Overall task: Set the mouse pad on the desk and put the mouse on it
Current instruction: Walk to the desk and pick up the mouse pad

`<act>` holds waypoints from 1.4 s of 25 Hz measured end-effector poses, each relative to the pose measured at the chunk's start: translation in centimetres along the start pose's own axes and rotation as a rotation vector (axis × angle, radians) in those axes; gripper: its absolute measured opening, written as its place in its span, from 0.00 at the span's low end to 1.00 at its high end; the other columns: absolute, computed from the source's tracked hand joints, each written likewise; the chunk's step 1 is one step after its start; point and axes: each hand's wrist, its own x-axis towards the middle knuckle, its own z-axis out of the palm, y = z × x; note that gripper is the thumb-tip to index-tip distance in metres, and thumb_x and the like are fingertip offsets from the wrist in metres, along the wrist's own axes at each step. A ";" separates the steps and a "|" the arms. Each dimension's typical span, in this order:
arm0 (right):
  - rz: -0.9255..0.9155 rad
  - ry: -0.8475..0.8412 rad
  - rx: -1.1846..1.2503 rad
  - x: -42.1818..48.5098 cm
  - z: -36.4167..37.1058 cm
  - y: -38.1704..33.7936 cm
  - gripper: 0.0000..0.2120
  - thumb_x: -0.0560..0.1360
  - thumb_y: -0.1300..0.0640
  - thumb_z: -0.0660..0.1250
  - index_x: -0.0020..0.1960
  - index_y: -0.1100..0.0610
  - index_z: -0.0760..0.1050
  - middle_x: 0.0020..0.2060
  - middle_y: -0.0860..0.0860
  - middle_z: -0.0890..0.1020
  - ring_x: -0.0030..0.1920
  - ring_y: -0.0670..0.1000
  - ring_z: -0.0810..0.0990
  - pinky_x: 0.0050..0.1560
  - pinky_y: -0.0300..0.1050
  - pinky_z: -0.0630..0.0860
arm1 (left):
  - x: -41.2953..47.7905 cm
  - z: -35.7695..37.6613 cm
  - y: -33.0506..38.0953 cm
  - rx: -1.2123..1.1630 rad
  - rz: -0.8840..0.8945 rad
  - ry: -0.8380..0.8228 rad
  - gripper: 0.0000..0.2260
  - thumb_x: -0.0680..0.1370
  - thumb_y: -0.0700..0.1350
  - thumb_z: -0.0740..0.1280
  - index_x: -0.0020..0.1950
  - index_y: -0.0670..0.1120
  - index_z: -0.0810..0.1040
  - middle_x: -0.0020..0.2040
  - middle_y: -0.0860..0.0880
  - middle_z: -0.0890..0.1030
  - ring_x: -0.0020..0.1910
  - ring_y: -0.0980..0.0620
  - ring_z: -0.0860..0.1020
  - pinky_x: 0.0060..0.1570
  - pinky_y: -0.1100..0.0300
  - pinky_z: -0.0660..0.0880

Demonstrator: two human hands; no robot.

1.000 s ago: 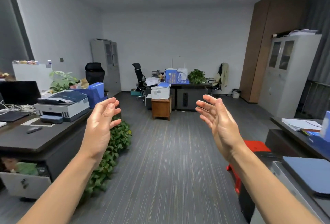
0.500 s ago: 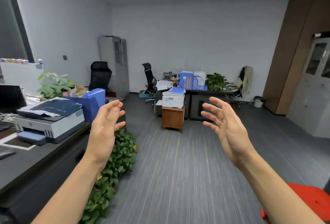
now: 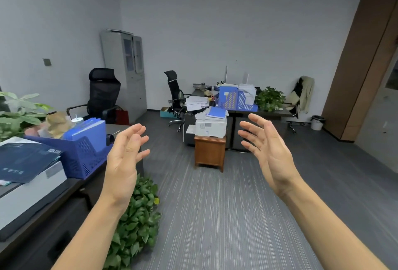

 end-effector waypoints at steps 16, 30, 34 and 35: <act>0.022 0.001 0.060 54.7 5.3 28.2 0.39 0.63 0.26 0.65 0.67 0.49 0.75 0.63 0.52 0.82 0.63 0.50 0.81 0.69 0.55 0.71 | 50.9 6.3 -32.1 0.082 -0.018 0.020 0.25 0.74 0.63 0.61 0.66 0.53 0.75 0.67 0.53 0.78 0.65 0.55 0.78 0.60 0.53 0.76; 0.007 -0.052 0.030 98.5 16.9 51.3 0.40 0.63 0.25 0.66 0.67 0.49 0.74 0.63 0.52 0.82 0.64 0.52 0.81 0.69 0.55 0.71 | 93.1 3.4 -58.5 0.035 -0.004 0.077 0.22 0.75 0.61 0.60 0.66 0.54 0.75 0.67 0.53 0.78 0.65 0.57 0.78 0.60 0.54 0.76; 0.006 -0.053 0.017 110.6 19.8 57.6 0.42 0.63 0.25 0.65 0.69 0.49 0.73 0.63 0.50 0.83 0.64 0.51 0.81 0.68 0.55 0.73 | 104.6 3.3 -65.2 0.055 -0.013 0.053 0.21 0.75 0.62 0.61 0.64 0.56 0.76 0.66 0.53 0.79 0.65 0.56 0.78 0.59 0.54 0.76; 0.012 -0.059 0.023 113.5 20.4 59.6 0.41 0.63 0.25 0.65 0.69 0.48 0.73 0.63 0.50 0.83 0.64 0.51 0.81 0.67 0.56 0.73 | 107.3 3.3 -67.2 0.063 -0.012 0.050 0.21 0.74 0.62 0.61 0.64 0.56 0.77 0.66 0.53 0.79 0.65 0.56 0.78 0.58 0.54 0.76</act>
